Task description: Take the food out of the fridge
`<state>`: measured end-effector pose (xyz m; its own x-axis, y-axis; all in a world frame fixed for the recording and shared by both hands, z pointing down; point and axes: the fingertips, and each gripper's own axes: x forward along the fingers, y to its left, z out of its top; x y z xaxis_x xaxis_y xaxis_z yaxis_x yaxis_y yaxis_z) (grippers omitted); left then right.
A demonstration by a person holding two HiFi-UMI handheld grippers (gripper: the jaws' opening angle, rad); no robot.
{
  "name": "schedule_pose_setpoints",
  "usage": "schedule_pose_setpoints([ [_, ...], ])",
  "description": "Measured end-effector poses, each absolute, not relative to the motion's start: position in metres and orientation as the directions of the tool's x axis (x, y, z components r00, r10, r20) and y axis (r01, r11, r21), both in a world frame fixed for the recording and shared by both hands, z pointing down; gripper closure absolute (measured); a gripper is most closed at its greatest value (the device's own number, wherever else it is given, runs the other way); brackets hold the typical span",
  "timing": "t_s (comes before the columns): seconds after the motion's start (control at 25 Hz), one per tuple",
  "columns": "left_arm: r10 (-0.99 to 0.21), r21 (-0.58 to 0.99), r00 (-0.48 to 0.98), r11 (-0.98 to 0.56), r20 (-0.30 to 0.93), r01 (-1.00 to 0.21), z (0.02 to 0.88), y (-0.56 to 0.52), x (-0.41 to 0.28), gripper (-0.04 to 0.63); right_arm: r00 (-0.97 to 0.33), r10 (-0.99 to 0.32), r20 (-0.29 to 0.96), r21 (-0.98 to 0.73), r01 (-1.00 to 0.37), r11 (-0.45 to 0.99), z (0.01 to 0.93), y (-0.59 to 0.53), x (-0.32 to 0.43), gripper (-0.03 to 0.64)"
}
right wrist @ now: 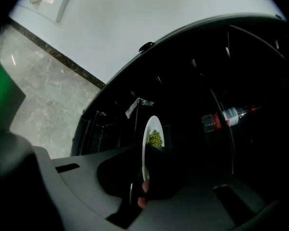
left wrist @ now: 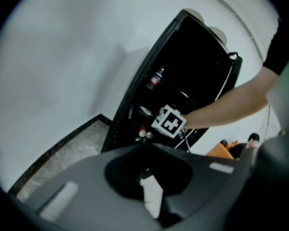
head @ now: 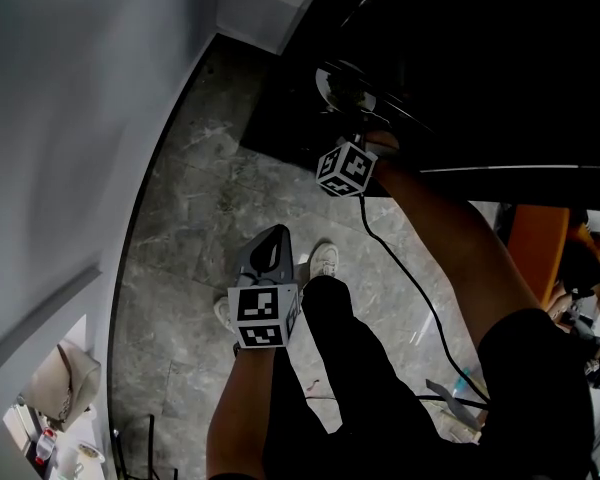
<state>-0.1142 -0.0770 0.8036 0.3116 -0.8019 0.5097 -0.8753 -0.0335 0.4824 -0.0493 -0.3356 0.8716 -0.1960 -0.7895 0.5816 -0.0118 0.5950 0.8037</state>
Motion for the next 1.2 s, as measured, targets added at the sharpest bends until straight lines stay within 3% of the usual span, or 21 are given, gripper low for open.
schedule_pose_setpoints([
  [0.28,-0.820,0.468,0.298,-0.042,0.489,-0.883,0.793,-0.072,-0.116,0.594,-0.199,-0.859,0.471,0.881,0.055,0.470,0.845,-0.333,-0.041,0.607],
  [0.64,-0.834,0.399,0.259,-0.052,0.488,-0.916,0.762,-0.068,-0.134,0.595,-0.316,-0.815,0.485,0.870,0.077,0.488,0.806,-0.252,-0.056,0.607],
  [1.2,-0.824,0.301,0.314,-0.184,0.472,-0.936,0.606,-0.044,-0.145,0.595,-0.410,-0.759,0.505,0.838,0.024,0.545,0.608,-0.096,-0.062,0.607],
])
